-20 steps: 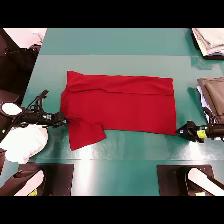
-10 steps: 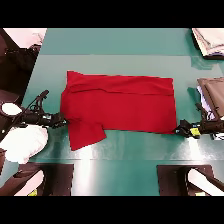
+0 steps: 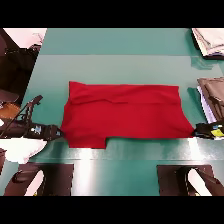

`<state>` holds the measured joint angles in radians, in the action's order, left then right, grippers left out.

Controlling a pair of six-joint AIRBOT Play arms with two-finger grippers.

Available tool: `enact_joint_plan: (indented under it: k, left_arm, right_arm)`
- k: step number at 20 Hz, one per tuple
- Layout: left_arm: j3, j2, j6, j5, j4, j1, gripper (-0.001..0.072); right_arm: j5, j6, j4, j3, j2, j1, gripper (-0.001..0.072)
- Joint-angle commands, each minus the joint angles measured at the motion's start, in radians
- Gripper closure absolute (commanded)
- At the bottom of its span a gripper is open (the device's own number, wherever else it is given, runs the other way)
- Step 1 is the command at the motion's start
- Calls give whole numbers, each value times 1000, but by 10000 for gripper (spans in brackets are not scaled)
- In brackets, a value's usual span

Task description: Fold the shirts.

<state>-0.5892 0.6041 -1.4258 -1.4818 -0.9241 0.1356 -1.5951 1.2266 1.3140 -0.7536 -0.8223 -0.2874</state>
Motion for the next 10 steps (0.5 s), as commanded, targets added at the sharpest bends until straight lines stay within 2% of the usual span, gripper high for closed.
enact_joint_plan:
  k: [1, 5, 10]
  left_arm:
    - [-29, -82, -41, -102, 96, 0, 683]
    - [-148, 2, 8, 155, 95, 0, 682]
    - [-237, 284, 103, 315, 104, 0, 681]
  right_arm:
    - [-53, 8, 68, -51, 131, 1, 696]
    - [15, 30, 11, -171, 61, 1, 697]
    - [149, 29, -100, -298, -194, 1, 697]
